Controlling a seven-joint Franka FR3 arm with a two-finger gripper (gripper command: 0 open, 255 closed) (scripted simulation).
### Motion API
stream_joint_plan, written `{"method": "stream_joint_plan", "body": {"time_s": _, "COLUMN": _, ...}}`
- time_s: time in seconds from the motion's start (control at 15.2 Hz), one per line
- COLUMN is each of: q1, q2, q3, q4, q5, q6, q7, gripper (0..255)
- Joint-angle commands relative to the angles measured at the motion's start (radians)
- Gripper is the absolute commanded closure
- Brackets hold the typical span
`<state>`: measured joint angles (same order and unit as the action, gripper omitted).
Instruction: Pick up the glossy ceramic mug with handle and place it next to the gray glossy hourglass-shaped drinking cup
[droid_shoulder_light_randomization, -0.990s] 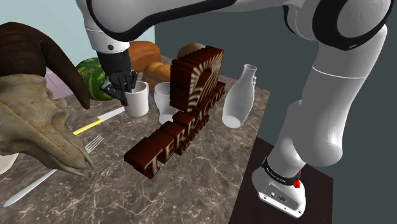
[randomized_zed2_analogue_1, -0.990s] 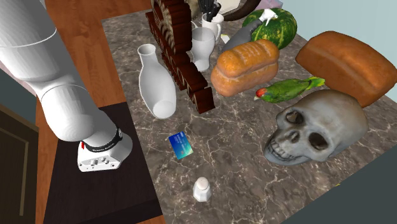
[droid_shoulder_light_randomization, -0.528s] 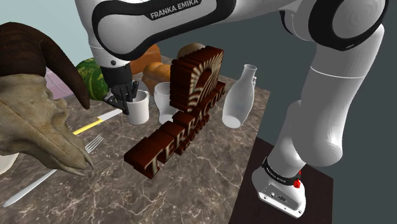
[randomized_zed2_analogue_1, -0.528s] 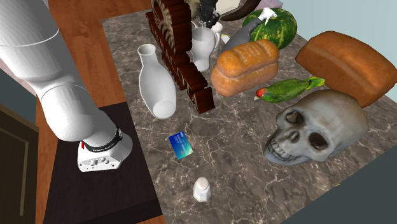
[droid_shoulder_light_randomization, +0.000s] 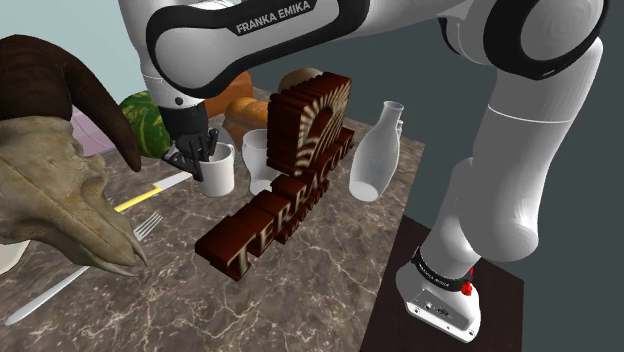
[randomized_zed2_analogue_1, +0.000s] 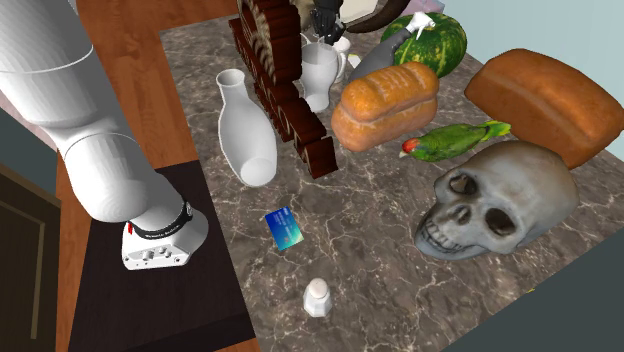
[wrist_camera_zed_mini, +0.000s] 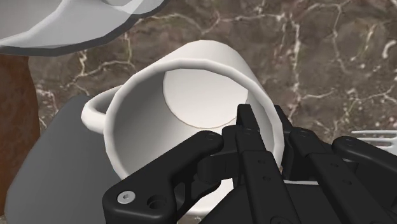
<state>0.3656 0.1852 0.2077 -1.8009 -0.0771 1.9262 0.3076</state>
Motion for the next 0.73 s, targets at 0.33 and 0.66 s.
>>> {"method": "stream_joint_plan", "body": {"time_s": 0.33, "q1": 0.000, "q2": 0.000, "q3": 0.000, "q4": 0.000, "q5": 0.000, "q6": 0.000, "q7": 0.000, "gripper": 0}}
{"method": "stream_joint_plan", "body": {"time_s": 0.66, "q1": 0.003, "q2": -0.014, "q3": 0.003, "q4": 0.110, "q5": 0.005, "q6": -0.123, "q7": -0.004, "gripper": 0}}
